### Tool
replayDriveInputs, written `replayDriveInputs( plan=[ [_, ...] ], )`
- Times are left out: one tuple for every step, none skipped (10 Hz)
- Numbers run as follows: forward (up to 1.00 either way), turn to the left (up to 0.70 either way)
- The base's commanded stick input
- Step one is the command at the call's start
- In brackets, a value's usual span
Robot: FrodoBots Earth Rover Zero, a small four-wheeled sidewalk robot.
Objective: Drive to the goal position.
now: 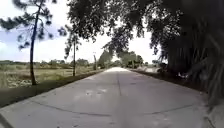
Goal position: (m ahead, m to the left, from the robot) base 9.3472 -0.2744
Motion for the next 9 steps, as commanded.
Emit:
replayDriveInputs(
  plan=[
    [0.85, -0.2],
    [0.85, 0.0],
    [0.85, 0.0],
    [0.85, 0.0],
    [0.85, 0.0],
    [0.85, 0.0],
    [0.85, 0.0],
    [0.85, 0.0],
    [0.85, 0.0]
  ],
)
